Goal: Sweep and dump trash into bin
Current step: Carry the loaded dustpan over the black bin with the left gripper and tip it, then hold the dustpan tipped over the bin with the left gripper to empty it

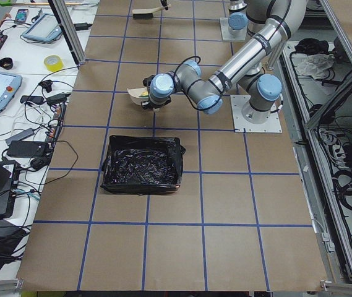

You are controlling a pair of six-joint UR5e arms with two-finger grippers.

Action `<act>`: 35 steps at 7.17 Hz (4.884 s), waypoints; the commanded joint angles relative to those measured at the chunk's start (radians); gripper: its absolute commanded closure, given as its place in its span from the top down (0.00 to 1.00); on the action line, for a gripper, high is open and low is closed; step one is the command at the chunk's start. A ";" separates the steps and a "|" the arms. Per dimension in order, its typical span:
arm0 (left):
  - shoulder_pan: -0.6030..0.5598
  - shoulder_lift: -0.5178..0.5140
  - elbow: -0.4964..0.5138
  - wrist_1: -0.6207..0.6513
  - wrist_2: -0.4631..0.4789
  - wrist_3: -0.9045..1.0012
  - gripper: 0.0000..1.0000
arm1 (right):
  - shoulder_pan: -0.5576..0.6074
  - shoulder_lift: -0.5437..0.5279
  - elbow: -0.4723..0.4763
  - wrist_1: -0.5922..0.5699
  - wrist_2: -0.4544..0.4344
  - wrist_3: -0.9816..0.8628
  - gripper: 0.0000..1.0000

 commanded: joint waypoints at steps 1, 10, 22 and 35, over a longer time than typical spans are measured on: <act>0.141 0.032 0.128 -0.219 -0.025 0.017 0.00 | -0.004 0.001 0.004 -0.002 -0.001 0.000 0.00; 0.574 -0.066 0.406 -0.198 0.063 0.022 0.00 | 0.005 -0.133 -0.028 0.019 0.015 -0.011 1.00; 0.038 -0.102 0.493 0.145 1.022 0.269 0.00 | 0.412 -0.453 -0.191 0.312 0.156 0.396 1.00; -0.247 -0.112 0.484 -0.157 0.211 0.114 0.00 | 0.412 -0.450 -0.189 0.300 0.184 0.390 1.00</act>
